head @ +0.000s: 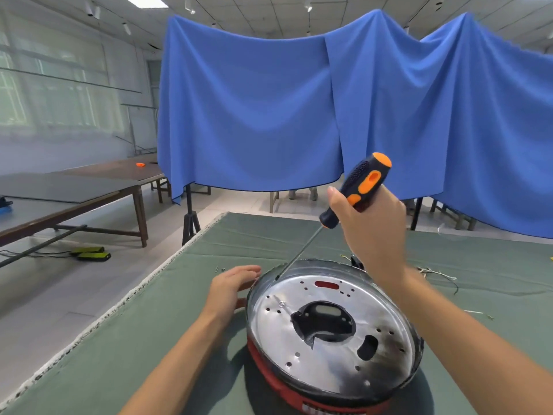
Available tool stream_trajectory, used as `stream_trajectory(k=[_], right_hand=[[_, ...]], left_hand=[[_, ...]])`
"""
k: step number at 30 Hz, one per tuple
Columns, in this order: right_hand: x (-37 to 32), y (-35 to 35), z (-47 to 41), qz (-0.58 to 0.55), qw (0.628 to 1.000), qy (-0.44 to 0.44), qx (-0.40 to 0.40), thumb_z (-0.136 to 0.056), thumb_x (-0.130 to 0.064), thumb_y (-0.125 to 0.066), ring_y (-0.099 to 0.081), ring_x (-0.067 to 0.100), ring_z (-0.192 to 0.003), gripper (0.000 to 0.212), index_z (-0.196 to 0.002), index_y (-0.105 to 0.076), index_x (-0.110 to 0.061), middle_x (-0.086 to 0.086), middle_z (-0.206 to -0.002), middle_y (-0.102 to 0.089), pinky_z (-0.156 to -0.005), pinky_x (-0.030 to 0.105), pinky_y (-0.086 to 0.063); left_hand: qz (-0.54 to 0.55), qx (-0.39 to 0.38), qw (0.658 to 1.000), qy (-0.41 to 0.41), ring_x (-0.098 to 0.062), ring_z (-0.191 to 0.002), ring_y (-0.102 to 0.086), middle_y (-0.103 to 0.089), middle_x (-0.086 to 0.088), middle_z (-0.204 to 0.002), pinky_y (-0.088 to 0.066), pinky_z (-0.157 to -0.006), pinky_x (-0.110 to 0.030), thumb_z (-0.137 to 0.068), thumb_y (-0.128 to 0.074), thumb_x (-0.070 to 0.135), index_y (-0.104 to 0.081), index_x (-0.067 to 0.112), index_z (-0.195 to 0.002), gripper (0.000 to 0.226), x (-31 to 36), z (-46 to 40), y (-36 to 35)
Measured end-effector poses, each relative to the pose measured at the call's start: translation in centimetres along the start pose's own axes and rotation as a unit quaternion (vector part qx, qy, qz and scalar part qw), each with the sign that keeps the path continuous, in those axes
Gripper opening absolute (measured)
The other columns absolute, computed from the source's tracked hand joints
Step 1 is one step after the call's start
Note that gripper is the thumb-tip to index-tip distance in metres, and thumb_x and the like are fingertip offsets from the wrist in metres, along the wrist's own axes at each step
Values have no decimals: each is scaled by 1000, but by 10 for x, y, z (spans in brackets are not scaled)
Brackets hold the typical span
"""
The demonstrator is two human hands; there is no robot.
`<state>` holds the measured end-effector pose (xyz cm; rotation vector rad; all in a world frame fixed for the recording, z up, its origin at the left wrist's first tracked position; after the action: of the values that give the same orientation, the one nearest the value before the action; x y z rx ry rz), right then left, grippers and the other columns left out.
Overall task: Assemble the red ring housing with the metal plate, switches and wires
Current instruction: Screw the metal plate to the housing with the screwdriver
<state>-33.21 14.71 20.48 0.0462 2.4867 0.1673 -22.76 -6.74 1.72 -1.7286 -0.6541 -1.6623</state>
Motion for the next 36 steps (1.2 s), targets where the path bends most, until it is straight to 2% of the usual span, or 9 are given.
stream_trajectory(k=[2, 4, 8, 10, 12, 16, 18, 23, 36], right_hand=[[4, -12, -7, 0, 1000, 8, -5, -81, -30, -68, -54, 4, -53, 32, -60, -45, -22, -12, -48, -48, -54, 11, -39], [9, -18, -9, -5, 1000, 2, -14, -82, -30, -67, -57, 15, -53, 31, -62, -47, -17, -7, -49, -51, -55, 28, -48], [4, -17, -6, -4, 1000, 9, -13, -82, -28, -67, -58, 25, -52, 32, -61, -47, -14, -2, -50, -54, -56, 39, -51], [-3, -17, -5, -1, 1000, 22, -11, -81, -28, -67, -57, 17, -51, 33, -59, -44, -18, -5, -49, -51, -56, 33, -50], [-12, -19, -7, 1, 999, 42, -7, -80, -26, -68, -52, 5, -50, 39, -55, -38, -24, -9, -45, -46, -52, 11, -39], [-26, -30, -6, -20, 997, 68, -31, -80, -20, -66, -50, -8, -50, 40, -56, -35, -26, -15, -41, -48, -49, 4, -35], [-27, -33, -5, -34, 996, 76, -37, -80, -15, -64, -50, -13, -48, 39, -57, -35, -25, -26, -41, -50, -48, 1, -34], [-20, -32, -6, 2, 997, 70, -11, -78, -20, -65, -46, -2, -49, 41, -54, -32, -26, -10, -43, -38, -49, 5, -33], [-12, -41, -7, -1, 997, 73, -18, -78, -18, -66, -46, -6, -49, 42, -54, -32, -27, -11, -44, -38, -50, 1, -33]], left_hand=[[37, -10, 999, 20, -15, -94, -65, -74, -1, -96, -45, -78, -33, -83, -56, 14, -75, 13, -92, 22, -11, -7, -2], [51, -18, 998, 33, -20, -91, -67, -74, -3, -95, -46, -83, -37, -81, -55, 14, -75, 14, -95, 25, -25, -6, -3], [72, -27, 997, -6, -31, -96, -64, -72, -12, -103, -47, -91, -44, -80, -51, -6, -69, 7, -105, 34, -26, -4, -7], [65, -35, 997, -17, -31, -100, -64, -72, -10, -106, -48, -93, -43, -79, -51, -7, -69, 11, -105, 37, -24, 0, -10], [62, -38, 997, -23, -28, -103, -65, -72, -6, -105, -49, -92, -40, -79, -51, -7, -70, 15, -104, 39, -26, 1, -9], [60, -37, 997, -35, -24, -103, -65, -72, -3, -107, -49, -92, -36, -78, -50, -9, -70, 16, -104, 42, -24, 2, -10], [54, -30, 997, -34, -21, -98, -66, -73, -2, -103, -51, -86, -30, -77, -48, -13, -70, 15, -103, 44, -21, 5, -13], [34, -26, 998, -41, -6, -83, -68, -75, 8, -88, -50, -66, -12, -73, -45, -16, -70, 16, -100, 49, -17, 12, -10], [11, -11, 999, -52, 2, -77, -67, -73, 11, -89, -48, -63, -8, -73, -42, -17, -69, 11, -106, 51, -14, 12, -7]])
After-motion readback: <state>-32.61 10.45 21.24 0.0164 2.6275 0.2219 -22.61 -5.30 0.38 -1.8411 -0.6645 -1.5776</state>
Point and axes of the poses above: each hand's wrist, its own z-axis away from the middle knuckle, its own y-axis out of the back of the hand, x = y × z, the point moved 10 cm from there along -z, towards the middle knuckle
